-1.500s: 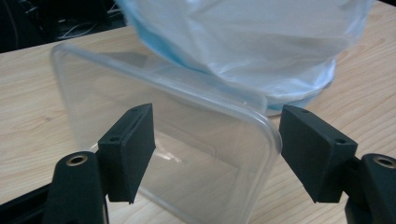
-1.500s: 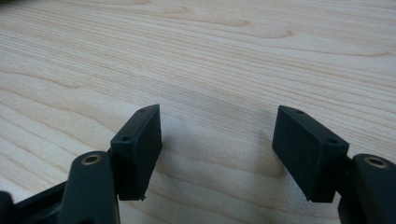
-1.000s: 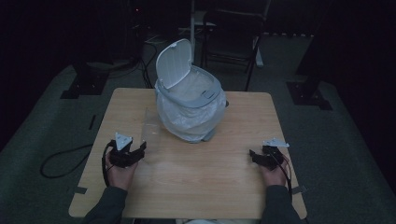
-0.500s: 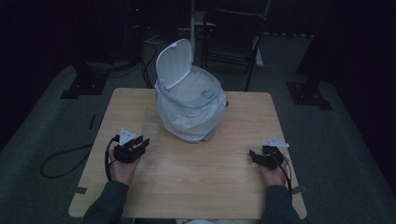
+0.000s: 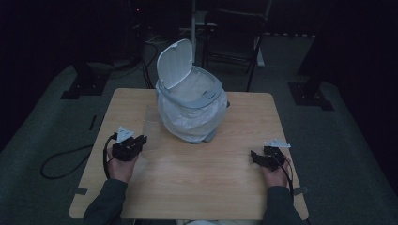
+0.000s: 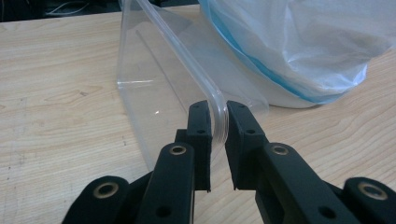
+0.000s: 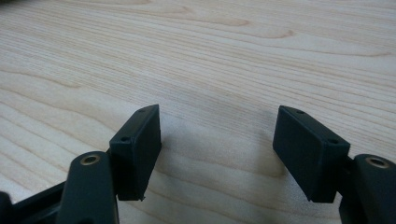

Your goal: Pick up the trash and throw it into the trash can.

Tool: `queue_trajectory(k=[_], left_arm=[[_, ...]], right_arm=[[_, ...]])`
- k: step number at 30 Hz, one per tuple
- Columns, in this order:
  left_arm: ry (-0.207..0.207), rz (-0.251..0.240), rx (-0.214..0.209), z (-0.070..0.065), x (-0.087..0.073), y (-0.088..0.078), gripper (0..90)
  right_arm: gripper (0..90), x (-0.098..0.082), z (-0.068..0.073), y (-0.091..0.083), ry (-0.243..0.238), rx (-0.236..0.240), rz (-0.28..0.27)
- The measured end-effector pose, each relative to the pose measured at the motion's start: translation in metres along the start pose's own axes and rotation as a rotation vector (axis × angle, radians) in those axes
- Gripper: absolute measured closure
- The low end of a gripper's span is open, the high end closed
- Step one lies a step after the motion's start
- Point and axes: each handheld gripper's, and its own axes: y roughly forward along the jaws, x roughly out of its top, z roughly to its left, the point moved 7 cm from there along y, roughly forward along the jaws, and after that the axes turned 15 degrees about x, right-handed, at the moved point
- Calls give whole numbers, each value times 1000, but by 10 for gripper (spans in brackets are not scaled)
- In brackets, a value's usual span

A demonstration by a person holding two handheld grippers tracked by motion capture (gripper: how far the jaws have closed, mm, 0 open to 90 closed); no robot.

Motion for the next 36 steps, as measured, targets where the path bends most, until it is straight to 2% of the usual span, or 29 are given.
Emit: queue_trajectory(k=[4, 5, 10, 16, 22, 27, 36], left_arm=[[-3, -2, -1, 2, 1, 0, 831], [-13, -1, -13, 7, 1, -2, 838], [-32, -6, -48, 16, -2, -7, 843], [-51, -18, -70, 31, -3, -20, 845], [-73, -41, -113, 42, 0, -33, 846], [-62, -53, -128, 45, 4, -41, 846], [-26, -73, -172, 43, 13, -51, 846]], right_arm=[[315, 0, 0, 0, 0, 0, 0], [315, 0, 0, 0, 0, 0, 0], [315, 0, 0, 0, 0, 0, 0], [315, 0, 0, 0, 1, 0, 0], [315, 0, 0, 0, 0, 0, 0], [315, 0, 0, 0, 0, 0, 0], [315, 0, 0, 0, 1, 0, 0]])
